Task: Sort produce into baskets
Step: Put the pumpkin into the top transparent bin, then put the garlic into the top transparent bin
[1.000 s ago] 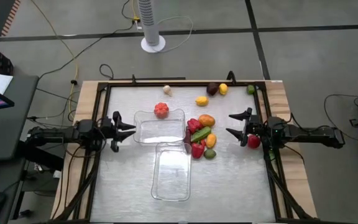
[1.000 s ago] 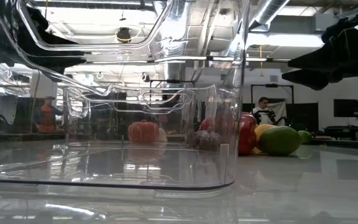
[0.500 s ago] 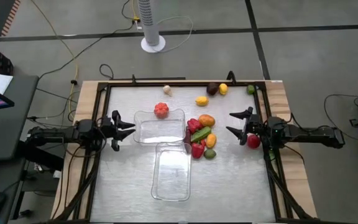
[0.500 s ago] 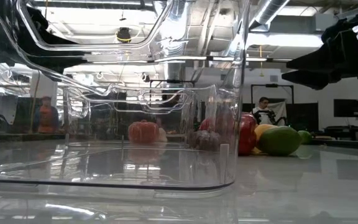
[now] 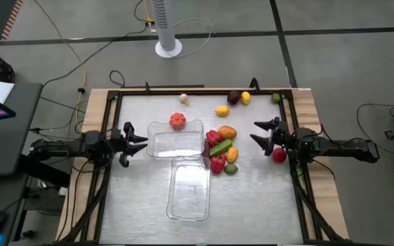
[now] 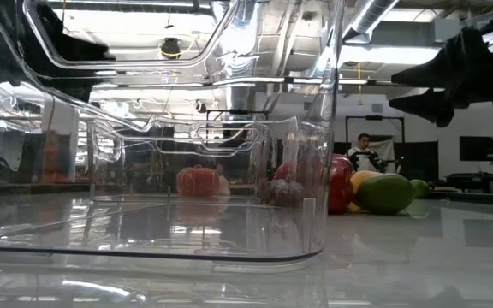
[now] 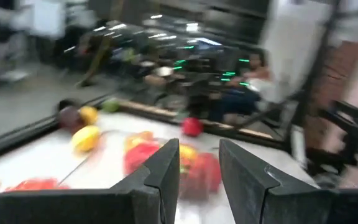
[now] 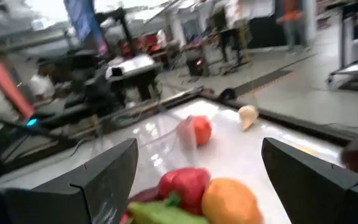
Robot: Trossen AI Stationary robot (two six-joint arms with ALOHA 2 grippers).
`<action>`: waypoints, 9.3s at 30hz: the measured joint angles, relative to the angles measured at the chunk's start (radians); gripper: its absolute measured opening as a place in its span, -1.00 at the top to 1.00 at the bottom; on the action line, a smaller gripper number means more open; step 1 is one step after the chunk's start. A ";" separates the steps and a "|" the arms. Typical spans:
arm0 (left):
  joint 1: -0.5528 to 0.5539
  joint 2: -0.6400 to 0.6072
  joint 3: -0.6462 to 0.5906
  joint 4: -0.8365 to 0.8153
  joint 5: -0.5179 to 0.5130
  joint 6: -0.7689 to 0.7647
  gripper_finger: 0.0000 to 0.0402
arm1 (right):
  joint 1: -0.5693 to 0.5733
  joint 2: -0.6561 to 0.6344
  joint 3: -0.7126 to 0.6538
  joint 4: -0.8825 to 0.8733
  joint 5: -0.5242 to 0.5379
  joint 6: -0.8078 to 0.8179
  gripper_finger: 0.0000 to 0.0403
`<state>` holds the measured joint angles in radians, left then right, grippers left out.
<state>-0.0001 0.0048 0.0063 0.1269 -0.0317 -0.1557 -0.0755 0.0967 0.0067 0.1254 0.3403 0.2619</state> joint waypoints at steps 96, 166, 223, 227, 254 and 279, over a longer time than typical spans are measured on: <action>0.643 1.956 1.650 -1.060 -0.035 0.335 -0.62 | -0.411 0.728 0.614 0.060 -0.368 -0.401 -0.71; 0.621 2.101 1.630 -1.222 0.184 -0.039 -0.72 | -0.374 0.727 0.613 0.108 -0.373 -0.412 -0.71; 0.477 2.105 2.099 -1.431 -0.072 0.297 -0.96 | -0.378 0.727 0.613 0.098 -0.369 -0.411 -0.65; 0.584 2.106 2.041 -1.294 0.005 0.252 -0.96 | -0.379 0.727 0.613 0.098 -0.369 -0.409 -0.65; 0.630 2.106 1.689 -0.986 0.044 0.095 -0.96 | -0.375 0.727 0.613 0.071 -0.369 -0.419 -0.65; 0.626 1.876 1.011 -0.035 -0.084 -0.184 -0.96 | -0.335 0.727 0.613 0.077 -0.370 -0.364 -0.65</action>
<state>0.6259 1.8808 1.0175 0.0916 -0.1157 -0.3392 -0.4101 0.8238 0.6201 0.2020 -0.0294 -0.1024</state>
